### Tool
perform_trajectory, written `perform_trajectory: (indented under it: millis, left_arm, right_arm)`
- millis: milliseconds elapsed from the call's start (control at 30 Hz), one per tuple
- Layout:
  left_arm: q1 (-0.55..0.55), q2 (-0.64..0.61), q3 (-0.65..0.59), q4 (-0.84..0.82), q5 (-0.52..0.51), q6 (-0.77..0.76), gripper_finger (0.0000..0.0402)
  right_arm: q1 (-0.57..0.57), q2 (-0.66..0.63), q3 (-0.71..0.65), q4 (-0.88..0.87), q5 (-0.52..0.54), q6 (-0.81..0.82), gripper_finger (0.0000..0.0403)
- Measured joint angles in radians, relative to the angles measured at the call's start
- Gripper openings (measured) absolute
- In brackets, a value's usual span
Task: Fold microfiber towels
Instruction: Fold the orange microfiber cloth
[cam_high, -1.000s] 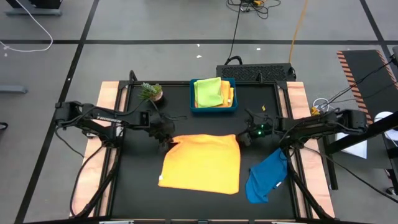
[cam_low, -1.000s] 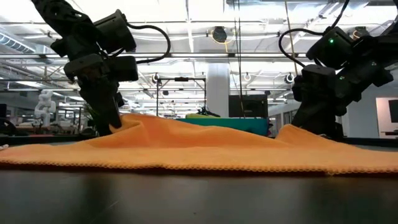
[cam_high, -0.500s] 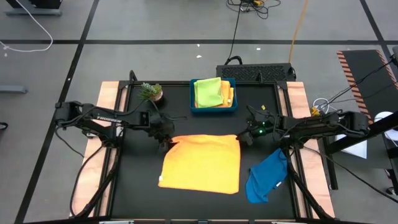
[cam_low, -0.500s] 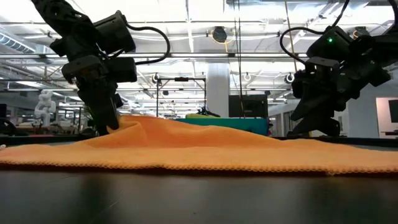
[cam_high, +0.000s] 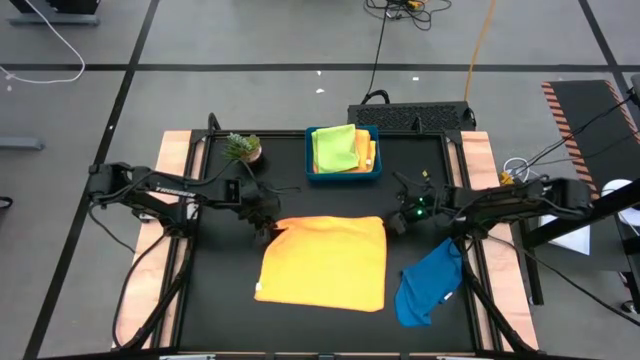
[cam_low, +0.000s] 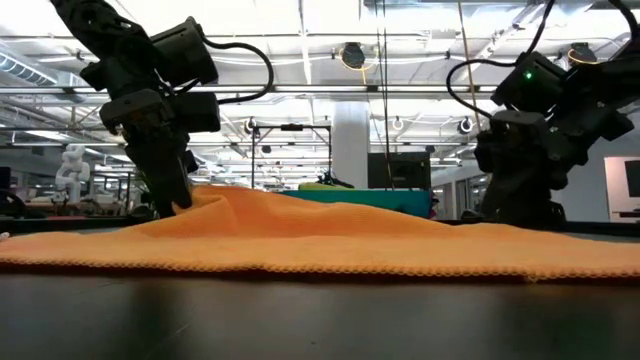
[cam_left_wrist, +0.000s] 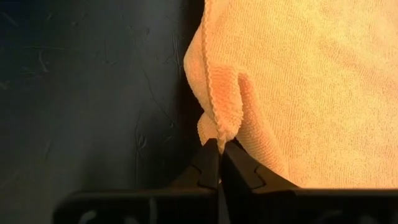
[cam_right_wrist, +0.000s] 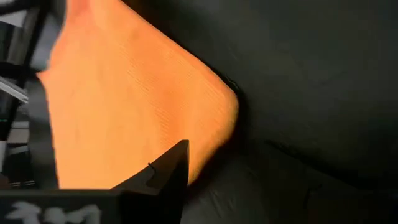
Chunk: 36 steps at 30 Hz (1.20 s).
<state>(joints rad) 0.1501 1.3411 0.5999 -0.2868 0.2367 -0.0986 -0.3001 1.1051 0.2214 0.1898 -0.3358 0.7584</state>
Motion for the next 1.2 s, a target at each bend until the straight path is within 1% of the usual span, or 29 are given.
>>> perform_trajectory:
  millis: [100,167,267,333,433,533,667,767,833,967,1033,1067,1200]
  left_arm:
    - [0.000,0.000,0.000,0.000,0.000,0.000,0.0014]
    - [0.000,0.000,0.000,0.000,0.000,0.004,0.0010]
    - [0.000,0.000,0.000,0.000,0.000,0.008,0.0004]
    - [0.000,0.000,0.000,0.000,0.000,0.008,0.0009]
    - [0.000,0.000,0.000,0.000,0.000,0.009,0.0015]
    - [0.000,0.000,0.000,0.000,0.000,0.009,0.0008]
    - [0.000,0.000,0.000,-0.001,0.000,0.011,0.0007]
    - [0.000,0.000,0.000,-0.002,0.000,0.012,0.0016]
    - [0.000,0.000,0.000,-0.002,0.000,0.012,0.0016]
    - [0.000,0.000,0.000,-0.001,0.000,0.012,0.0005]
    - [0.000,0.000,0.000,0.000,-0.001,0.014,0.0006]
    - [0.000,0.000,0.001,-0.002,-0.003,0.017,0.0008]
    - [0.000,0.000,0.030,-0.028,-0.035,0.029,0.0014]
  right_arm:
    - [0.008,0.051,0.002,0.024,0.023,-0.006,0.0163]
    - [0.008,0.087,0.001,0.070,0.023,-0.002,0.0163]
    - [0.008,0.142,0.001,0.196,0.012,0.015,0.0163]
    - [0.007,0.180,0.002,0.266,-0.008,0.026,0.0163]
    - [0.007,0.226,0.002,0.307,-0.027,0.027,0.0162]
    - [0.007,0.244,0.003,0.326,-0.028,0.021,0.0161]
    - [0.007,0.223,-0.002,0.358,-0.031,0.001,0.0153]
    - [0.008,0.195,-0.003,0.376,-0.040,-0.006,0.0132]
    - [0.008,0.177,-0.002,0.381,-0.041,-0.019,0.0110]
    - [0.008,0.168,-0.002,0.376,-0.087,-0.058,0.0053]
    - [0.008,0.166,-0.002,0.375,-0.090,-0.074,0.0020]
    - [0.008,0.166,-0.002,0.375,-0.090,-0.085,0.0010]
    - [0.007,0.166,-0.002,0.378,-0.088,-0.129,0.0008]
